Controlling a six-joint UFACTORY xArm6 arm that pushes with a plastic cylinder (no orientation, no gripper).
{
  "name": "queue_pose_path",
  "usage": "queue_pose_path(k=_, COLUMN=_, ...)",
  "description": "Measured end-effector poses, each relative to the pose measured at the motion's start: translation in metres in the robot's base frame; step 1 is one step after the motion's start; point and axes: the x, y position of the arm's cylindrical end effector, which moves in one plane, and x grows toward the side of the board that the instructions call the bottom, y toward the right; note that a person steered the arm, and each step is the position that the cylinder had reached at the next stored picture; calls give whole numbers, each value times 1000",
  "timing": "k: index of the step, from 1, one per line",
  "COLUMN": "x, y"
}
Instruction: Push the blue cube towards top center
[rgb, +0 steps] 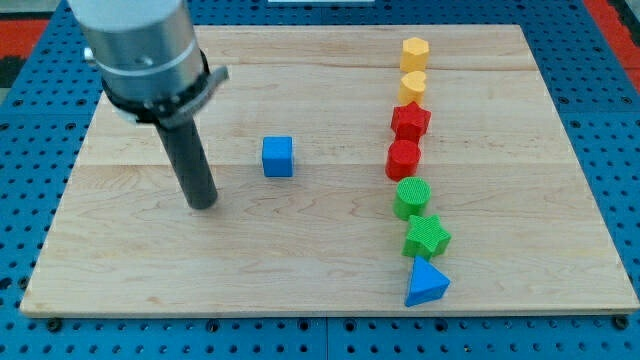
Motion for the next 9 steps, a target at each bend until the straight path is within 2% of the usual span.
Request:
queue_pose_path(k=4, x=-143, y=120)
queue_pose_path(k=7, x=-186, y=206)
queue_pose_path(k=8, x=-209, y=189)
queue_pose_path(k=9, x=-207, y=161)
